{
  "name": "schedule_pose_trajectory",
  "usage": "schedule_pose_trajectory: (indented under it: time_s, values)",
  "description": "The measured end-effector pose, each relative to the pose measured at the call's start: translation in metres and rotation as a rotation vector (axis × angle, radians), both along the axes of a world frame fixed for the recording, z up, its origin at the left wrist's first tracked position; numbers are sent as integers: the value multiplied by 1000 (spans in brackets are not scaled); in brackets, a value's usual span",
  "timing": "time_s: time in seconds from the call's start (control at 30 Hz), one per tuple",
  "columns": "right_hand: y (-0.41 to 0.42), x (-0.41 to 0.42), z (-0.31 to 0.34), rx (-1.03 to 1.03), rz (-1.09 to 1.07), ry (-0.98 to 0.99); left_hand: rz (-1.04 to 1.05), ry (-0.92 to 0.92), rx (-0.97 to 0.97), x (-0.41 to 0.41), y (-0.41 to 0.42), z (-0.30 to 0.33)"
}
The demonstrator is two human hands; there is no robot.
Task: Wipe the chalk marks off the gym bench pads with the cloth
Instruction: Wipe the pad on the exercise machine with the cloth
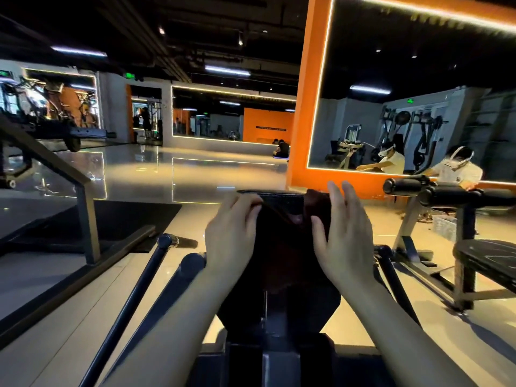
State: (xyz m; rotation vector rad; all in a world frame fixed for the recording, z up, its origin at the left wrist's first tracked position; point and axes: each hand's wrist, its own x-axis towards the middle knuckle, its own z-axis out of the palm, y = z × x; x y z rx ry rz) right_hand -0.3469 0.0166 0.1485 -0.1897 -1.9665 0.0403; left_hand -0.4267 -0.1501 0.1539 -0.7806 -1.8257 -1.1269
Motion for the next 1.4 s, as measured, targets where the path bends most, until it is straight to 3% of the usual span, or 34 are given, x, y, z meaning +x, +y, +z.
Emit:
schedule_pose_trajectory:
  time_s: [0.13, 0.23, 0.37, 0.63, 0.83, 0.93, 1.07, 1.23, 1.4]
  values:
    - [-23, -7, -11, 276, 153, 24, 49, 185, -295, -24, 4, 44]
    - [-27, -20, -8, 197, 85, 16, 23, 308, -442, -37, 15, 50]
    - [-28, -27, -1, 75, 122, 48, -7, 383, -393, -49, 19, 45]
    - [-19, -24, 7, -33, 192, -70, -64, 413, -368, -56, 29, 57]
    - [2, -17, 23, 96, 61, -33, -104, 170, -349, -58, 20, 48]
    - [2, -23, 24, 41, 76, 29, -77, 224, -329, -56, 17, 38]
    - [-14, -30, 7, -4, 112, 133, 13, 343, -265, -54, 14, 33]
    - [-35, -38, -36, 99, 9, 7, 38, 201, -184, -38, -9, 19]
    - [-33, -40, -55, -68, -66, -59, -57, 158, -146, -14, -9, -1]
